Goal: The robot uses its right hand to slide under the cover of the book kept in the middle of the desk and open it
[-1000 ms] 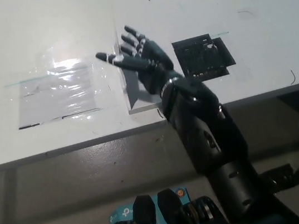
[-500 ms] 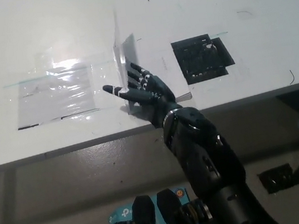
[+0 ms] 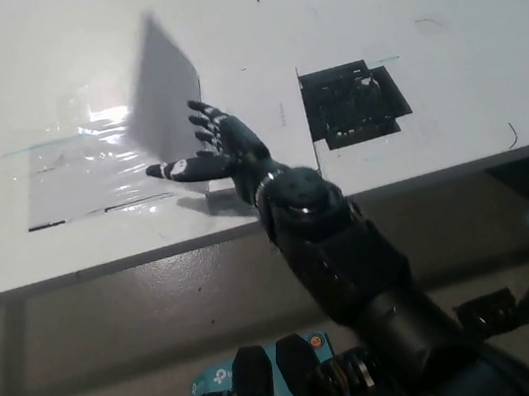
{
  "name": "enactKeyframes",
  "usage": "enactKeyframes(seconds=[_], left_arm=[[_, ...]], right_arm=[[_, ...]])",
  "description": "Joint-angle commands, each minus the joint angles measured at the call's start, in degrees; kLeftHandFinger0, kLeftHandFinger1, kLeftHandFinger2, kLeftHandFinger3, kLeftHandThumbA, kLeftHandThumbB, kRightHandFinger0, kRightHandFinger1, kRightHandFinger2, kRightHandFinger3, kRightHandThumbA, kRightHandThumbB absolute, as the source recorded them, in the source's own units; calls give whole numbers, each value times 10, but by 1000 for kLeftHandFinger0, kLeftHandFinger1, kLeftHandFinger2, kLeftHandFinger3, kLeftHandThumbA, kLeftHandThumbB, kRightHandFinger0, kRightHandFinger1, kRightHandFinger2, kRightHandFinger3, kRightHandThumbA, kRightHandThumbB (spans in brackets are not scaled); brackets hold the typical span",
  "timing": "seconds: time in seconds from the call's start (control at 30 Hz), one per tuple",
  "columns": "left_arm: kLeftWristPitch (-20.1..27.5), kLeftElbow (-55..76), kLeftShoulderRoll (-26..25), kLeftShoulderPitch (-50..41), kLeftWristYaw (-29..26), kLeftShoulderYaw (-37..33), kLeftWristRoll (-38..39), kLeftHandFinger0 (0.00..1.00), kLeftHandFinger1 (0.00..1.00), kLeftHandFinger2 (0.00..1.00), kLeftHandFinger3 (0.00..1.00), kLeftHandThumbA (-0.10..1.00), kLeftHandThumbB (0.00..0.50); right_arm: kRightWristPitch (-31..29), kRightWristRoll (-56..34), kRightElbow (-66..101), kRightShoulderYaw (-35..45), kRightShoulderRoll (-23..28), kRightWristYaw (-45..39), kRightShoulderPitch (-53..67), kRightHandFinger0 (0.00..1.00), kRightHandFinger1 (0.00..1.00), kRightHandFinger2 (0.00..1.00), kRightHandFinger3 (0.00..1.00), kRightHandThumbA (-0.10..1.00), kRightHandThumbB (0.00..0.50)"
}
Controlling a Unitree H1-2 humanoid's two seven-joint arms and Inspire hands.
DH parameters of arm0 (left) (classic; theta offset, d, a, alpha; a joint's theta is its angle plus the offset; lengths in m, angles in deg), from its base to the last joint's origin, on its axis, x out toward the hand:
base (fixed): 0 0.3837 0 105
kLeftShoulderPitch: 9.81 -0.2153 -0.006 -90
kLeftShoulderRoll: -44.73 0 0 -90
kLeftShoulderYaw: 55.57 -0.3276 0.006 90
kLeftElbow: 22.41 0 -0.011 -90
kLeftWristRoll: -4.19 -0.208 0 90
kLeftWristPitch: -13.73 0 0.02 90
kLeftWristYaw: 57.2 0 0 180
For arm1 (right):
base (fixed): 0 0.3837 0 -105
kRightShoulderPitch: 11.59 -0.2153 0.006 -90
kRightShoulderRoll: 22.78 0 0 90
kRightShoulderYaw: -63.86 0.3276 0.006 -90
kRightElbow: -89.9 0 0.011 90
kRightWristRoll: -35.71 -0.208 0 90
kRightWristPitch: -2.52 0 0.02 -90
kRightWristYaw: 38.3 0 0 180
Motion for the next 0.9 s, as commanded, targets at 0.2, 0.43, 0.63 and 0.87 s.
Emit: enactKeyframes(seconds=[0.2, 0.43, 0.63, 0.87], left_arm=[[-10, -1, -20, 21, -3, -9, -15, 659, 757, 716, 740, 976, 260], [-16, 7, -27, 35, -4, -11, -18, 673, 775, 767, 758, 970, 218], [-22, 16, -29, 41, -1, -21, -27, 693, 766, 763, 794, 988, 199], [-29, 36, -24, 35, -18, -24, -28, 704, 790, 776, 812, 958, 181]], right_arm=[[-54, 215, -23, -249, 63, -102, -139, 761, 888, 959, 1000, 1000, 390], [-59, 299, 18, -385, 106, -132, -135, 256, 369, 538, 1000, 1000, 373], [-52, 308, 30, -410, 126, -139, -109, 256, 357, 531, 1000, 1000, 397], [-86, 325, 5, -401, 122, -142, -74, 307, 421, 609, 1000, 1000, 380]])
